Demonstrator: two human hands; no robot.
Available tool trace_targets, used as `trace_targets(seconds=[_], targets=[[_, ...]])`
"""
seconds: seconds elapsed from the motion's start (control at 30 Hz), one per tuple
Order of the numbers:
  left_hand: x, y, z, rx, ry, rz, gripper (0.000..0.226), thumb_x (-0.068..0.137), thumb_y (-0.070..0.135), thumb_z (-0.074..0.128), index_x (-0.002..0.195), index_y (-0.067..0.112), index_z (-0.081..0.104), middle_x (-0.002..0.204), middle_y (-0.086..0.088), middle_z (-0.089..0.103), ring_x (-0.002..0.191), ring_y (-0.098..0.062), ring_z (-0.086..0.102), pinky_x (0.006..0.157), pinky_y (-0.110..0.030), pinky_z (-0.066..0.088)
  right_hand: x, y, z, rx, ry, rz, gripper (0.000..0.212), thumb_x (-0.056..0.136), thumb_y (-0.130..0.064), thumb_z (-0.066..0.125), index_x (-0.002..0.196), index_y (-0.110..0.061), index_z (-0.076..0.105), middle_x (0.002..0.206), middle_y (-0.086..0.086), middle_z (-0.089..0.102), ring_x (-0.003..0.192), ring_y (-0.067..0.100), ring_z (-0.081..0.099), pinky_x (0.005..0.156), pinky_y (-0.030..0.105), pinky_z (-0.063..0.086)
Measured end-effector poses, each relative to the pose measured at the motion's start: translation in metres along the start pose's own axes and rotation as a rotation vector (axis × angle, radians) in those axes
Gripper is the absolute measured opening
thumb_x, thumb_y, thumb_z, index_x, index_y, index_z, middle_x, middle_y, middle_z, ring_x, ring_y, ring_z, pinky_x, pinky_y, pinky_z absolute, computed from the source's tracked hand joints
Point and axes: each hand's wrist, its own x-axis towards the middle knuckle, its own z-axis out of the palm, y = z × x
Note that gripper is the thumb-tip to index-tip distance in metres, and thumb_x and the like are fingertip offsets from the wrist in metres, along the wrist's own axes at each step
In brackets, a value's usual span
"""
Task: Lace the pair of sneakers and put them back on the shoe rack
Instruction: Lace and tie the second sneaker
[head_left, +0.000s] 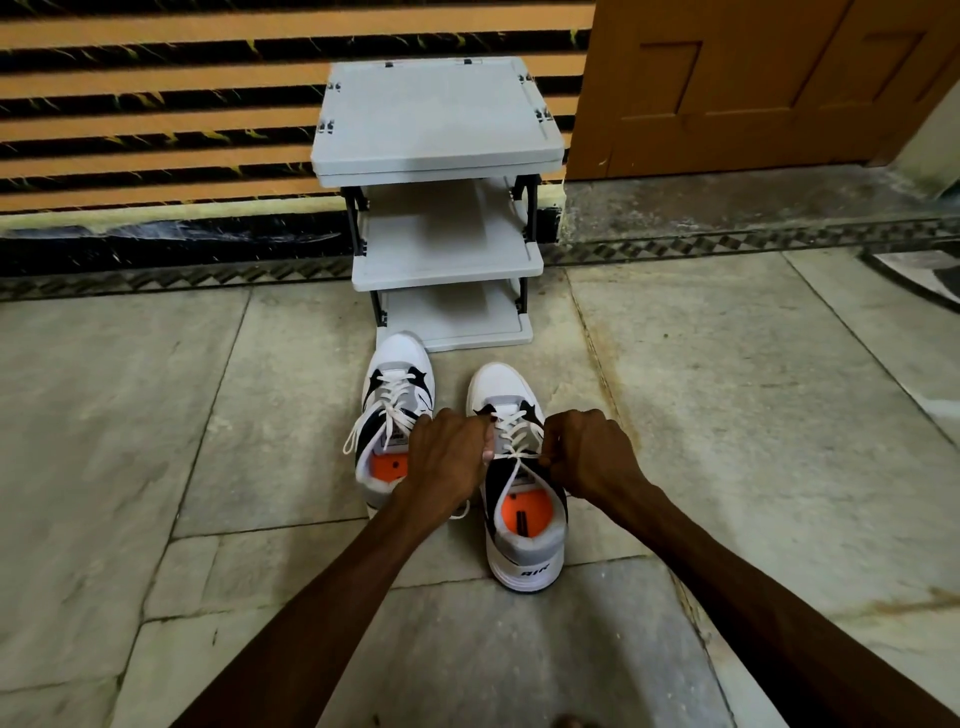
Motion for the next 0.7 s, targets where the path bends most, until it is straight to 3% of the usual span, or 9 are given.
trace_targets(seconds=[0.27, 0.4, 0.47, 0.5, 0.57, 0.63, 0.7], targets=[[-0.002, 0.000, -0.004, -0.027, -0.047, -0.024, 0.015, 0.084, 0.016, 0.059, 0.096, 0.023, 0.065, 0.099, -0.004, 0.071, 0.102, -0.025, 0.061, 0.081, -0.032, 0.038, -0.002, -0.004, -0.003, -0.037, -0.011, 0.013, 0.027, 0.077, -0.035, 0.071, 0.088, -0.010, 0.070, 0.091, 0.012, 0.070, 0.082, 0.032, 0.068, 0.071, 0.035, 0.055], [0.001, -0.015, -0.005, -0.281, -0.272, -0.051, 0.010, 0.088, 0.021, 0.061, 0.090, 0.020, 0.070, 0.100, -0.005, 0.073, 0.093, -0.022, 0.066, 0.076, -0.028, 0.044, 0.009, 0.009, -0.015, -0.081, -0.176, 0.035, 0.023, 0.079, -0.032, 0.074, 0.093, -0.014, 0.073, 0.097, 0.011, 0.071, 0.088, 0.028, 0.069, 0.074, 0.031, 0.055], [0.003, -0.026, -0.009, -0.468, -0.395, 0.023, 0.017, 0.092, 0.022, 0.059, 0.084, 0.016, 0.073, 0.086, 0.001, 0.073, 0.078, -0.009, 0.063, 0.073, -0.025, 0.043, 0.010, 0.020, -0.029, 0.049, -0.323, 0.021, 0.009, 0.082, -0.018, 0.071, 0.088, -0.015, 0.076, 0.087, 0.006, 0.075, 0.082, 0.018, 0.071, 0.069, 0.022, 0.053], [0.003, -0.029, -0.013, -0.524, -0.438, 0.061, 0.020, 0.093, 0.022, 0.058, 0.082, 0.016, 0.073, 0.080, 0.007, 0.070, 0.074, -0.003, 0.060, 0.074, -0.025, 0.043, 0.008, 0.022, -0.037, 0.152, -0.369, 0.021, 0.011, 0.084, -0.011, 0.067, 0.086, -0.015, 0.077, 0.080, 0.001, 0.074, 0.076, 0.010, 0.070, 0.066, 0.014, 0.050], [0.004, -0.034, -0.019, -0.627, -0.467, 0.075, 0.024, 0.096, 0.022, 0.055, 0.079, 0.020, 0.072, 0.079, 0.015, 0.067, 0.079, 0.000, 0.060, 0.083, -0.026, 0.044, 0.001, 0.020, -0.050, 0.381, -0.375, 0.023, 0.017, 0.088, -0.005, 0.060, 0.086, -0.009, 0.077, 0.075, -0.004, 0.072, 0.067, -0.003, 0.063, 0.064, 0.004, 0.044], [0.006, -0.034, -0.024, -0.809, -0.437, 0.014, 0.030, 0.097, 0.020, 0.052, 0.074, 0.023, 0.071, 0.082, 0.011, 0.069, 0.090, -0.007, 0.061, 0.093, -0.029, 0.043, -0.004, 0.018, -0.055, 0.613, -0.353, 0.024, 0.019, 0.093, -0.009, 0.058, 0.084, -0.003, 0.073, 0.081, 0.000, 0.071, 0.066, -0.005, 0.061, 0.067, 0.005, 0.044], [0.006, -0.031, -0.029, -0.977, -0.376, -0.059, 0.032, 0.098, 0.015, 0.051, 0.073, 0.020, 0.070, 0.081, 0.007, 0.068, 0.089, -0.005, 0.061, 0.090, -0.024, 0.042, -0.006, 0.015, -0.052, 0.764, -0.357, 0.012, 0.025, 0.096, -0.015, 0.054, 0.077, -0.007, 0.068, 0.085, 0.003, 0.067, 0.068, -0.002, 0.057, 0.074, 0.009, 0.043]])
